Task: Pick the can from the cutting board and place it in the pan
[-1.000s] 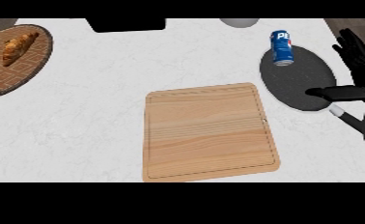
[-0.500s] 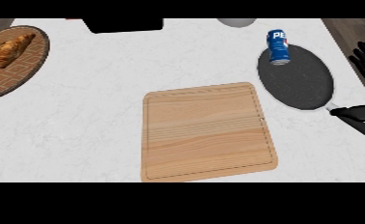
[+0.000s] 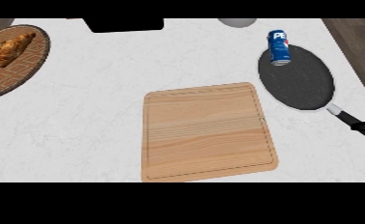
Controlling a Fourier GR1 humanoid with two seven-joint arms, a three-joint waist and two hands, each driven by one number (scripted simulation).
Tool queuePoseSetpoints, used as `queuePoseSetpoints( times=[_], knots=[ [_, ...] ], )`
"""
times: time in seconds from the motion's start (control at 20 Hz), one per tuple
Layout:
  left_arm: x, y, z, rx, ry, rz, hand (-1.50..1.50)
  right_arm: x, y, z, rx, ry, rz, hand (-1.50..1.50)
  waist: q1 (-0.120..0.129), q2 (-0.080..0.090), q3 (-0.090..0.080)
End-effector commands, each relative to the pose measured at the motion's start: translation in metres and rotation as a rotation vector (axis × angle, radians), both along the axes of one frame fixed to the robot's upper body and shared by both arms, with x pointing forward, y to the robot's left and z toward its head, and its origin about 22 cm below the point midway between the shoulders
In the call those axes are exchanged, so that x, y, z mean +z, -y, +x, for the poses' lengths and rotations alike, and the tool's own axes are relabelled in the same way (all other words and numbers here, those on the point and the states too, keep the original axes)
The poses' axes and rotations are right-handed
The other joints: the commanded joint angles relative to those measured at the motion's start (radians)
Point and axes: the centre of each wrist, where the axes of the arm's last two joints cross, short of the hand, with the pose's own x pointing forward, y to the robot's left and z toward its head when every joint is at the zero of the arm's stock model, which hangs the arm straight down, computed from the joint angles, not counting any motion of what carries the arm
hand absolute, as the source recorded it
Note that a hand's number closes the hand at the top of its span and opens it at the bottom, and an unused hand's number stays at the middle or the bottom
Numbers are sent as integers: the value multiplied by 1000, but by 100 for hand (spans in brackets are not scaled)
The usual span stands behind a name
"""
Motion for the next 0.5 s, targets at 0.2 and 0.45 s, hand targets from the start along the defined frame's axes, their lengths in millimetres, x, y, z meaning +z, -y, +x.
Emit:
queuePoseSetpoints(
  times=[0.2,0.45],
  knots=[
    [47,12,101,34,553,-73,0,8,25,-15,-14,-2,-56,-150,-12,-2,-2],
    [48,10,101,34,553,-69,0,1,24,-20,-27,41,-91,-150,-9,-4,-1]
  ],
)
